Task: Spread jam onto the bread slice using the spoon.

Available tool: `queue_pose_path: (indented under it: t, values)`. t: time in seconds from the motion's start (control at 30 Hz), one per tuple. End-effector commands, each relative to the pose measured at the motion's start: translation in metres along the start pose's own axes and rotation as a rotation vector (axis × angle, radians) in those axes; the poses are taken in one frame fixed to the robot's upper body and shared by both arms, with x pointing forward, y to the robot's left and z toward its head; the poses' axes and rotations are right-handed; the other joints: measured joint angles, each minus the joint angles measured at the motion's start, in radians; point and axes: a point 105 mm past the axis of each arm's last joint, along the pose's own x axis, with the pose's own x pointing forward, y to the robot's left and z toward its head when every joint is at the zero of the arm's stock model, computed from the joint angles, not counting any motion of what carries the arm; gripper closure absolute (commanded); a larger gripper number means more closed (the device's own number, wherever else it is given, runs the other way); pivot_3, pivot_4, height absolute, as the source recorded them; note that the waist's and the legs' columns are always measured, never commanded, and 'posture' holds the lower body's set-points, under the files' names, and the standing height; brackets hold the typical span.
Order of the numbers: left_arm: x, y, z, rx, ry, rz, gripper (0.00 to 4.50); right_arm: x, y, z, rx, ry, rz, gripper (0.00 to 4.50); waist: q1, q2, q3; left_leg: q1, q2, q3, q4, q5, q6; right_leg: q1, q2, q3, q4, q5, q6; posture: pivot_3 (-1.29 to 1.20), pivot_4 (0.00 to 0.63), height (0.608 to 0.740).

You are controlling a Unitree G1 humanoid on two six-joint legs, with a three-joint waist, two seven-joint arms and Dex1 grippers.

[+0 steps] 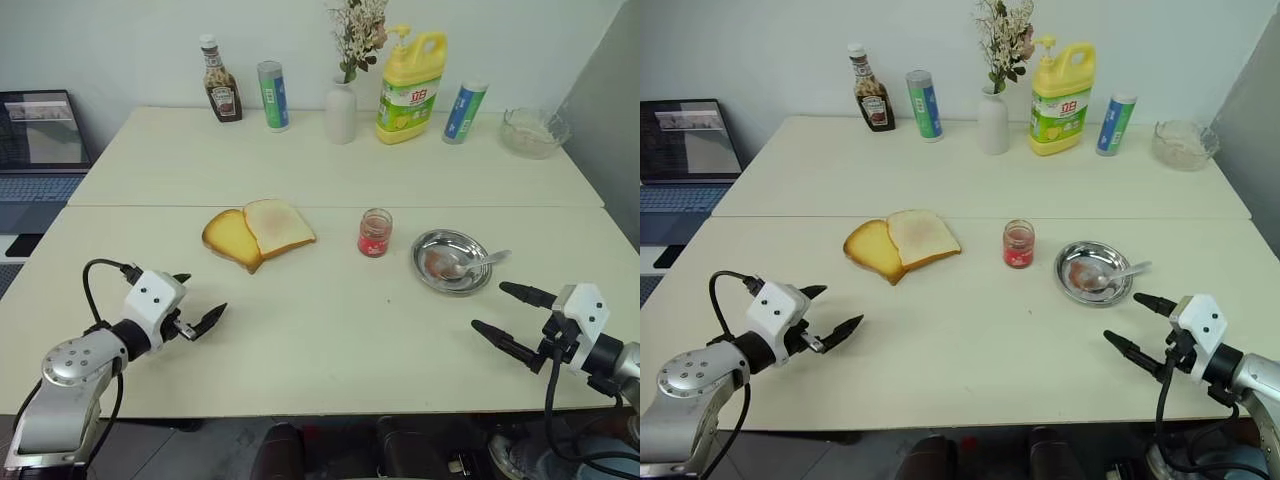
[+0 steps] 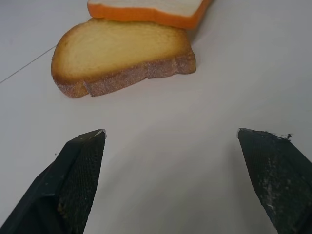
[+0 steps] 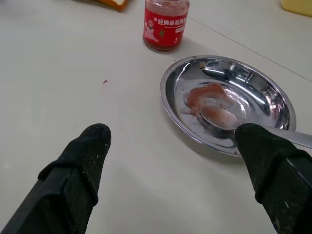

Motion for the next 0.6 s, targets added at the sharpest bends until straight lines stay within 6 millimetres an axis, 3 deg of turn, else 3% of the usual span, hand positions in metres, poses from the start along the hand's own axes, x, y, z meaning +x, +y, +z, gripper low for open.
queue_pose_path:
  t: [0.03,0.23,0.43,0.6]
  values:
    - [0.002,0.005,0.019,0.008,-0.113,0.023,0.0,-0.007,-0.002,0.005,-0.02,-0.026,-0.041,0.07,0.0,0.0,0.0,0.0,0.0,0.0,0.0,0.0,0.0,0.0,0.0,0.0,0.0,0.0,0.0,0.0,0.15,0.74]
    - [0.008,0.004,0.018,-0.005,-0.113,0.009,0.0,-0.012,0.001,0.001,-0.014,-0.018,-0.077,0.07,0.0,0.0,0.0,0.0,0.0,0.0,0.0,0.0,0.0,0.0,0.0,0.0,0.0,0.0,0.0,0.0,0.15,0.74]
    - [0.022,0.013,0.03,-0.054,-0.152,0.064,0.0,-0.009,0.007,0.003,-0.004,-0.032,-0.077,0.07,0.001,0.0,-0.001,0.0,0.0,0.0,0.001,0.0,0.0,0.0,0.0,0.0,0.0,0.0,0.001,0.0,0.15,0.74]
    - [0.05,0.024,0.058,-0.236,-0.181,0.146,0.0,-0.003,0.016,0.026,-0.017,-0.078,-0.018,0.07,0.003,-0.001,-0.001,0.0,0.0,-0.001,0.002,0.0,0.0,0.001,0.0,-0.001,0.001,0.001,0.002,0.0,0.15,0.74]
